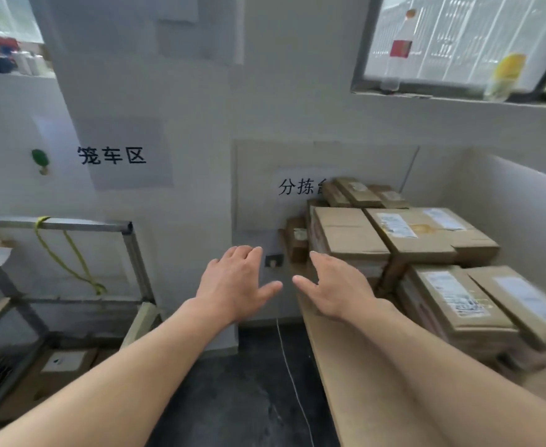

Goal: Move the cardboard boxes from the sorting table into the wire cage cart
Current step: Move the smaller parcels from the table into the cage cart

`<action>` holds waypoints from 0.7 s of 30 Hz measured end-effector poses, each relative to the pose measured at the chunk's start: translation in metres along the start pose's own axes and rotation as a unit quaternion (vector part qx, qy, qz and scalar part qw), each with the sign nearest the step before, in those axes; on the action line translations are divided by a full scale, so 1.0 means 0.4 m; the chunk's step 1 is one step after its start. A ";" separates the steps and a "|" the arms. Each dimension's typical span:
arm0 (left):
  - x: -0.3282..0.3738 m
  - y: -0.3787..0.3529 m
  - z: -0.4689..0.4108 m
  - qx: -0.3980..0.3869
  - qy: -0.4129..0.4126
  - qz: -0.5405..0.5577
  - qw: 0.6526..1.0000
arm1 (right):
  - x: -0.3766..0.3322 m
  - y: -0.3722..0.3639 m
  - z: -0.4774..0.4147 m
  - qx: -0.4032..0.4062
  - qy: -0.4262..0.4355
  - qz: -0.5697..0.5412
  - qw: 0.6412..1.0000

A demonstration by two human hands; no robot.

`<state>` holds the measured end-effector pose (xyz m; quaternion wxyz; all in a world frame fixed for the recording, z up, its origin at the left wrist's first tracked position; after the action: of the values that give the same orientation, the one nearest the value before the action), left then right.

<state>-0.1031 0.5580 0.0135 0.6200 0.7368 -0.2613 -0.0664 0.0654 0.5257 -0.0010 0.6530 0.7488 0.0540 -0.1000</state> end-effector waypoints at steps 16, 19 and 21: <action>0.593 -0.240 -0.086 -0.073 -0.116 0.030 0.990 | 0.635 0.103 0.248 -0.001 -0.174 0.008 0.985; 0.669 -0.284 -0.095 -0.091 -0.122 0.037 0.988 | 0.736 0.091 0.278 -0.017 -0.206 0.005 0.978; 0.710 -0.314 -0.100 -0.108 -0.120 0.040 0.986 | 0.791 0.086 0.291 -0.020 -0.227 0.000 0.974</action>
<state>0.1944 0.4724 -0.0327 0.6622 0.6414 -0.3540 -0.1573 0.3717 0.3899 -0.0523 0.6634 0.6929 -0.0940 -0.2665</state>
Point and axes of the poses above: each hand's wrist, its own z-axis away from the middle knuckle, its own y-axis out of the back of the hand, x = y × z, the point moved 10 cm from there along -z, towards the middle knuckle, and after that the axes turned 2 degrees about y, right-handed, at the moved point
